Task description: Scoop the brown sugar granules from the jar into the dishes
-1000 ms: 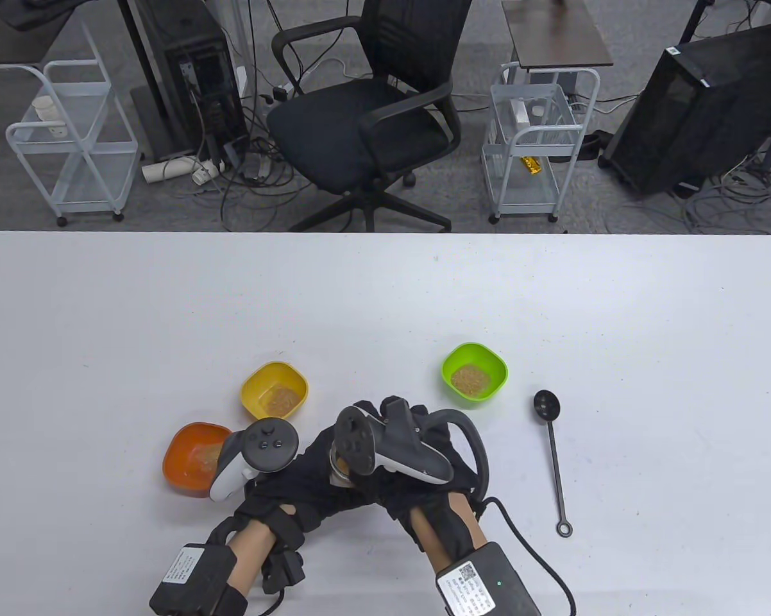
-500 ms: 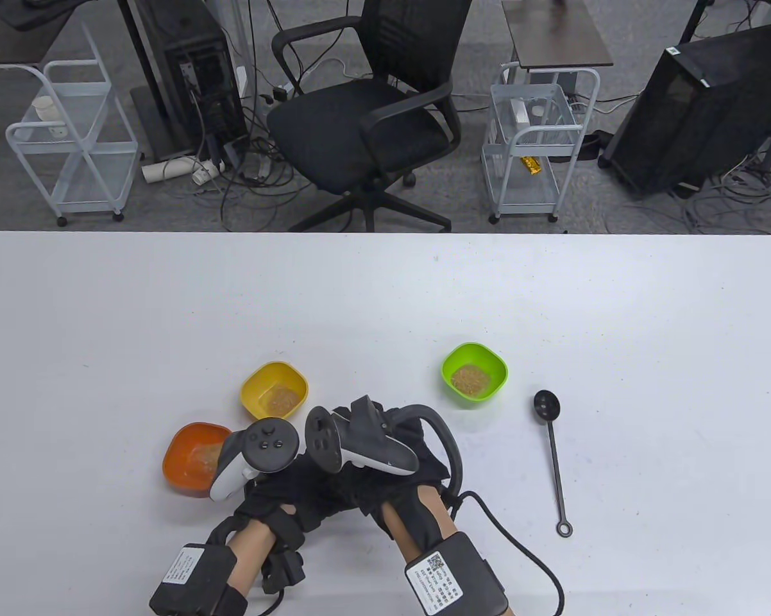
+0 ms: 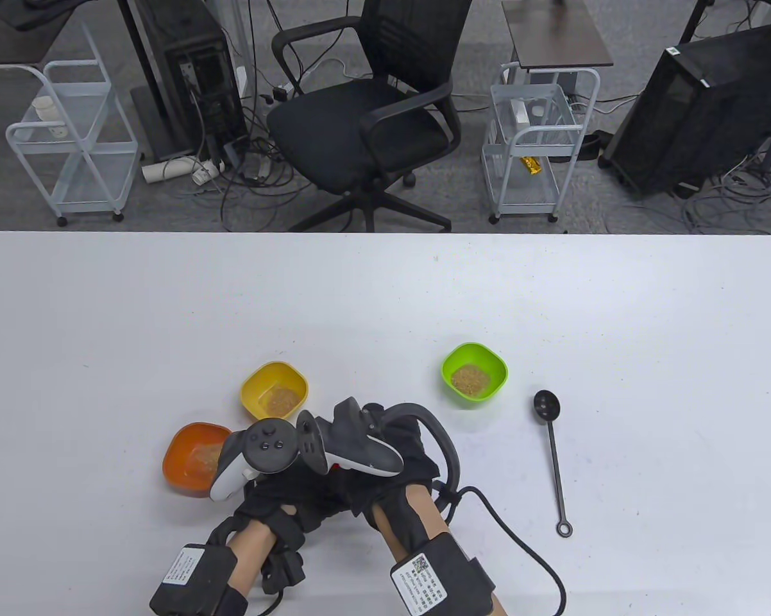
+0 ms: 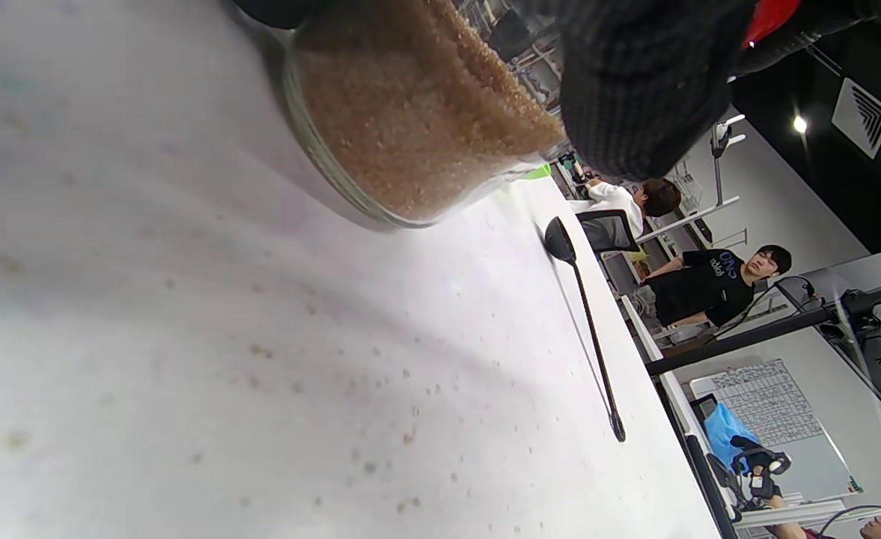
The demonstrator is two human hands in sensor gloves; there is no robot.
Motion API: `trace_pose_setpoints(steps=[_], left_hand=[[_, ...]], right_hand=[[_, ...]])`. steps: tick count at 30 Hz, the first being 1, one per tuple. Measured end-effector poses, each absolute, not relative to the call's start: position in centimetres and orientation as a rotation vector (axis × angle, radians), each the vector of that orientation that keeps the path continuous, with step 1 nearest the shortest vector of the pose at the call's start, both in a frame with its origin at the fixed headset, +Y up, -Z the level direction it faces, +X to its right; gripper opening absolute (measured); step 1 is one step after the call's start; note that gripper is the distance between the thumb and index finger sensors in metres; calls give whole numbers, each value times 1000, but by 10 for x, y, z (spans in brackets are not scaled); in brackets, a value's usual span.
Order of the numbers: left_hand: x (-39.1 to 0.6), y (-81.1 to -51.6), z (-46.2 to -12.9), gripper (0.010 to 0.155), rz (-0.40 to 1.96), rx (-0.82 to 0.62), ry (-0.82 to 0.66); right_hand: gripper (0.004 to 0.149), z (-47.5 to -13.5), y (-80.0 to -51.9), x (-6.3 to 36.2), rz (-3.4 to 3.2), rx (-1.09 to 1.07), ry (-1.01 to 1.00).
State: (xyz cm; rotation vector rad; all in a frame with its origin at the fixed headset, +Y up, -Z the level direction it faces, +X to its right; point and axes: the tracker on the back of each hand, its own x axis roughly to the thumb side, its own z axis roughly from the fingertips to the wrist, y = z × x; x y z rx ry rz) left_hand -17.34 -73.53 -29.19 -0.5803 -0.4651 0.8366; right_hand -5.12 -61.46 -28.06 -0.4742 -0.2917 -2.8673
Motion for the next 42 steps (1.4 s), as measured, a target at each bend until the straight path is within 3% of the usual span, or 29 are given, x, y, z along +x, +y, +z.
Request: trace_pose_setpoints(steps=[5, 9, 13, 21, 27, 30, 35, 42], left_hand=[[-173, -735, -292, 113, 832, -582, -467], [-173, -735, -292, 113, 827, -580, -468], [-173, -735, -292, 113, 824, -577, -469], [-173, -735, -292, 113, 824, -578, -470], [-173, -735, -292, 113, 822, -578, -470], [-173, -735, -292, 113, 821, -577, -470], [-173, -735, -292, 113, 819, -576, -469], [-173, -735, -292, 113, 819, -576, -469]], right_hand=[[87, -281, -615, -57, -2806, -487, -297], [83, -281, -620, -58, -2819, -578, -470], [79, -281, -619, -60, -2788, -586, -375], [89, -282, -623, -60, -2787, -501, -245], [83, -280, -616, -54, -2831, -590, -543], [78, -279, -616, -55, -2800, -597, -426], [85, -280, -620, -57, -2814, -512, -261], [83, -279, -619, -53, -2783, -585, -483]])
